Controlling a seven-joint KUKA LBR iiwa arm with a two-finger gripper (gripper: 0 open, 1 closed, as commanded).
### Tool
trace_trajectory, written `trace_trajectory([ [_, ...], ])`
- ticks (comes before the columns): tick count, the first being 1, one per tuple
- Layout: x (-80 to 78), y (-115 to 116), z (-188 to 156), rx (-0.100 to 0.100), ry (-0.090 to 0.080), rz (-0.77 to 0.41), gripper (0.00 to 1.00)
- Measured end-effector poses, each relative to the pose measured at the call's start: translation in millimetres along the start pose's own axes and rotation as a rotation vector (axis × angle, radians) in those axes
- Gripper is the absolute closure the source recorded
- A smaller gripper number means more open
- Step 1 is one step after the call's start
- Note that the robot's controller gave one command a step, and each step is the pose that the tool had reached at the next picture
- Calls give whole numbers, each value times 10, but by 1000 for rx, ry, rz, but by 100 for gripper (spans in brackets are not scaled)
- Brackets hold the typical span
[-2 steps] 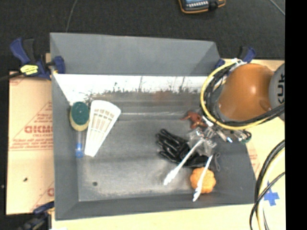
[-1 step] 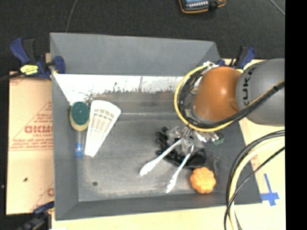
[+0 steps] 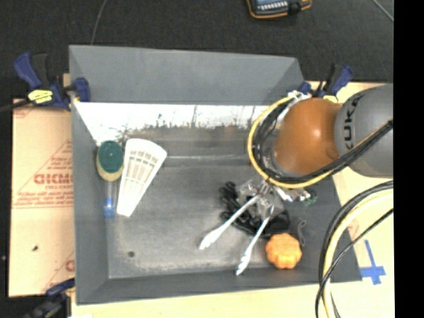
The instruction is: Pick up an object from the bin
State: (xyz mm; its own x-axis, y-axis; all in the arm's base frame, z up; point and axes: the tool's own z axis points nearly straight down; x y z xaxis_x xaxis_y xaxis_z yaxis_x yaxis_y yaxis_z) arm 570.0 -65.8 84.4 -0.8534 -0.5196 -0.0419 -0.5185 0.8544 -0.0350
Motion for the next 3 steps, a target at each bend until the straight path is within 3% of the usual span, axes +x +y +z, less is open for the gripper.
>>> trace_trajectory([
  [1,-84,7,32,1,-3,8,100],
  [2,-68,133,-120,-5,4,-40,100],
  [3,-136,227,-317,3,-5,-179,100],
])
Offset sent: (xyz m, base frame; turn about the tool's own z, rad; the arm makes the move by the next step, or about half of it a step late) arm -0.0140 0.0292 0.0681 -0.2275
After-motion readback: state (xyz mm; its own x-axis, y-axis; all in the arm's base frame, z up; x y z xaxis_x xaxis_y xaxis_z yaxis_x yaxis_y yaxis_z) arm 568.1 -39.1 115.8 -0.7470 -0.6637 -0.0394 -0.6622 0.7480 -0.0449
